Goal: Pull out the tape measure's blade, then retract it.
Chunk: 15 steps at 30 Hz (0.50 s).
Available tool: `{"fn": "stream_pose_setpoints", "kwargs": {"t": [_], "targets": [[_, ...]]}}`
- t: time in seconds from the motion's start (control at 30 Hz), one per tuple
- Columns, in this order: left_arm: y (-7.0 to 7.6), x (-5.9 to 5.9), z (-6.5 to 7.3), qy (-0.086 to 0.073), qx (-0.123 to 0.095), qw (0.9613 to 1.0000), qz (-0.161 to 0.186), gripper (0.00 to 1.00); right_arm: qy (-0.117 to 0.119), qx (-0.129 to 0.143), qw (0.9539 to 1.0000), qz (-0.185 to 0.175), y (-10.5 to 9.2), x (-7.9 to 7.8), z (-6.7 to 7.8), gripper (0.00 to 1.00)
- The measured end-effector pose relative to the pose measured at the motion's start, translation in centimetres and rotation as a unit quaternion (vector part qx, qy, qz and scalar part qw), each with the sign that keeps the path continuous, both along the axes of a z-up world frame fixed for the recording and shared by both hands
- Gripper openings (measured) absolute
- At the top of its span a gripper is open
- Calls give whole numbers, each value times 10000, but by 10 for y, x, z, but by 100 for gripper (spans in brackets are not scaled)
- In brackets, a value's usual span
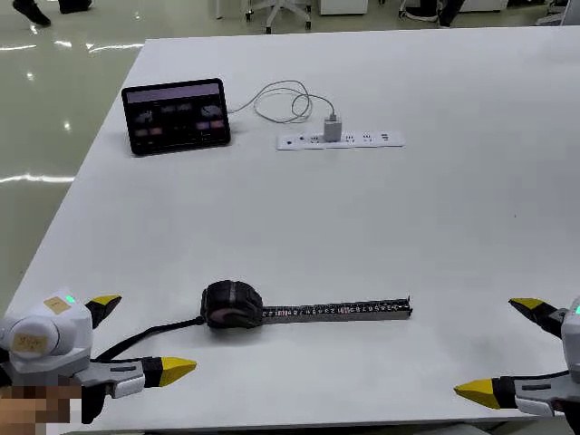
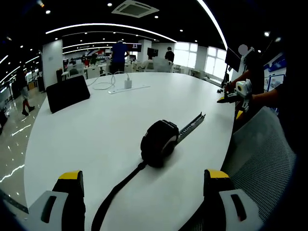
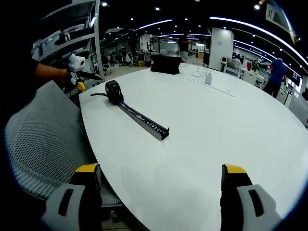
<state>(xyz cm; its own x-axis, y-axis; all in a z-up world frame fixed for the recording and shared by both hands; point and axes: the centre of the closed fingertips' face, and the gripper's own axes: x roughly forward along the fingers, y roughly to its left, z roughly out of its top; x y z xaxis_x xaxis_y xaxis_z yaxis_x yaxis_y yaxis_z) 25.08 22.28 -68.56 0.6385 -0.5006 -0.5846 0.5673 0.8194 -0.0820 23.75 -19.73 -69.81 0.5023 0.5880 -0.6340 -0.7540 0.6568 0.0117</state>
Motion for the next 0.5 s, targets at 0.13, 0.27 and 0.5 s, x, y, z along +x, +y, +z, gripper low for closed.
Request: {"fn": "stream_pose_setpoints", "kwargs": {"t": [0.13, 0.27, 0.5], "targets": [[1, 1, 2, -37, 3, 10000, -6, 100, -1, 7, 10000, -78, -2, -2, 1, 100], [2, 2, 2, 5, -24, 10000, 79, 100, 114, 61, 9999, -80, -2, -5, 0, 100], [-1, 0, 1, 40, 23, 10000, 30, 100, 108, 59, 9999, -96, -4, -6, 2, 99]]}}
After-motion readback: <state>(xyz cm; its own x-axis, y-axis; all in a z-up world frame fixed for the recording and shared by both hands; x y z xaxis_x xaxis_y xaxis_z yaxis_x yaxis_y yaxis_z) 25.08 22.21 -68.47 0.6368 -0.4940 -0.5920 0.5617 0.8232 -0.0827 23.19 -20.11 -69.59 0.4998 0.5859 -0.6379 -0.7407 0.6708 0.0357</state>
